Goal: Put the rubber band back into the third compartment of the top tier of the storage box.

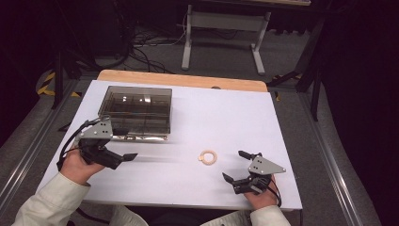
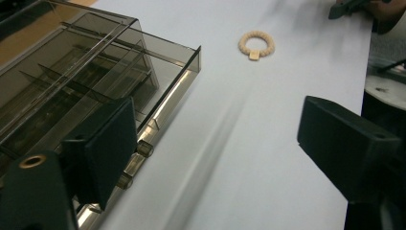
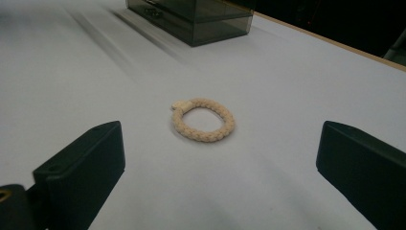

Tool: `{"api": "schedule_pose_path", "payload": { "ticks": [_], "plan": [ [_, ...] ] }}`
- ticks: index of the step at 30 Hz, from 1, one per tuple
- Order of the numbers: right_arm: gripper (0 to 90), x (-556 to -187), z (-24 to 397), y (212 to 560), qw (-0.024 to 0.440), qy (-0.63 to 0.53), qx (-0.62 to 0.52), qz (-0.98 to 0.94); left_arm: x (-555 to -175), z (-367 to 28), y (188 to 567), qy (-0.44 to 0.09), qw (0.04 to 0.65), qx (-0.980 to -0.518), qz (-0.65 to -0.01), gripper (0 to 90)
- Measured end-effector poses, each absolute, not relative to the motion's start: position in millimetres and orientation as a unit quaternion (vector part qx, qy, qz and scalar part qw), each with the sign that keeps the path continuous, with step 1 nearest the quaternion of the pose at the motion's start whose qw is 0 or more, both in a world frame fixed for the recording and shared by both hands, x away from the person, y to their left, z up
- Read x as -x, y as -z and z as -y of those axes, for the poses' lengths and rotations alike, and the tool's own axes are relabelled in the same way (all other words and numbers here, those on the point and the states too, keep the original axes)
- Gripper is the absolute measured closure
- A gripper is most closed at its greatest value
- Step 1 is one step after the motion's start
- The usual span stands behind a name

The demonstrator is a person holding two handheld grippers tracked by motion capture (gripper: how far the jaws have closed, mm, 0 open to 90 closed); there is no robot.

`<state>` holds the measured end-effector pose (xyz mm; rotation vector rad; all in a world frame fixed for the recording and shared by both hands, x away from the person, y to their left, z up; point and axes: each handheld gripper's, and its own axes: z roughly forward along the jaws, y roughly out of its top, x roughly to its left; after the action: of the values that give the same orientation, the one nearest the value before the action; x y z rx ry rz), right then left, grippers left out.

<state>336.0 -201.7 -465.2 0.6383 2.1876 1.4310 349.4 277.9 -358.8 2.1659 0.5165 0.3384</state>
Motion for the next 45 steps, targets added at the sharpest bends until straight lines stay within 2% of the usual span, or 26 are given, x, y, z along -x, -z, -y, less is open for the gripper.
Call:
{"api": "schedule_pose_path", "payload": {
  "ticks": [10, 19, 33, 36, 45],
  "plan": [
    [4.3, -337, 200, 464, 0.218, -0.515, -0.234, -0.795, -332, -287, 378, -0.163, 0.47, -0.833, -0.244, 0.1],
    [4.5, -336, 199, 463, 0.217, -0.512, -0.233, -0.797, -319, -293, 395, -0.177, 0.495, -0.813, -0.251, 0.1],
    [4.6, -336, 200, 462, 0.217, -0.513, -0.234, -0.797, -320, -301, 446, -0.189, 0.517, -0.792, -0.264, 0.2],
    [4.7, -336, 200, 462, 0.218, -0.512, -0.234, -0.797, -323, -301, 449, -0.18, 0.525, -0.788, -0.266, 0.1],
    [8.9, -335, 200, 459, 0.214, -0.507, -0.242, -0.799, -322, -301, 449, -0.2, 0.52, -0.787, -0.265, 0.2]
  ]
}}
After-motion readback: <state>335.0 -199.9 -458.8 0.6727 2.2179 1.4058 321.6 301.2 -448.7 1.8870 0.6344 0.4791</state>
